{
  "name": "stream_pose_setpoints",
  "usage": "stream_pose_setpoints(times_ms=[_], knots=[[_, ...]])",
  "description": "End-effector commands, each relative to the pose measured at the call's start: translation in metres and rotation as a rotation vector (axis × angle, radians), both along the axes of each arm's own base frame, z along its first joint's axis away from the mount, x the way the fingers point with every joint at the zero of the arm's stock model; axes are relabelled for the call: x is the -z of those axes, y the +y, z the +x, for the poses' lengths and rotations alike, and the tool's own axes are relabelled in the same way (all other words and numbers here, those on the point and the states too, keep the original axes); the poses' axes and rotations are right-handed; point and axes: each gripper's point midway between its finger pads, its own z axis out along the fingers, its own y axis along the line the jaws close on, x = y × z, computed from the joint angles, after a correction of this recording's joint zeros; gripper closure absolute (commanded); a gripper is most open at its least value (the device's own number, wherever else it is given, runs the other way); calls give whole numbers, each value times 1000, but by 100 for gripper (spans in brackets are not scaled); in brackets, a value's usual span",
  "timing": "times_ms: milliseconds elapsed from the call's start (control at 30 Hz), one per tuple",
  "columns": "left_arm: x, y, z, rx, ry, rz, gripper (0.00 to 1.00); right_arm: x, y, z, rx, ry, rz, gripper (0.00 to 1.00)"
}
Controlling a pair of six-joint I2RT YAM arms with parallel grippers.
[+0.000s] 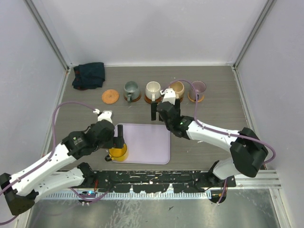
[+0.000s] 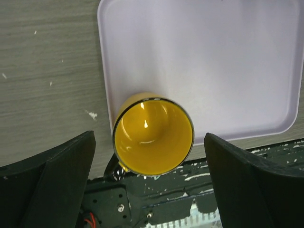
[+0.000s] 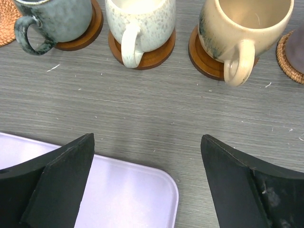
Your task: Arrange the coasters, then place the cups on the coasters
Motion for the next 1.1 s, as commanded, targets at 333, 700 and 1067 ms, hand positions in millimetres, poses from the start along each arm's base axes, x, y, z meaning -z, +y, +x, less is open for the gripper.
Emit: stream_pose_setpoints(times_ms=[333, 700, 1067], knots=[[26, 15, -56, -60, 228, -13, 2, -21, 2, -4, 4, -38, 102, 2], [52, 18, -63, -92, 297, 53, 2, -19, 3, -5, 0, -34, 110, 2], [75, 10, -63, -66, 313, 77, 2, -12, 4, -6, 0, -22, 105, 2]])
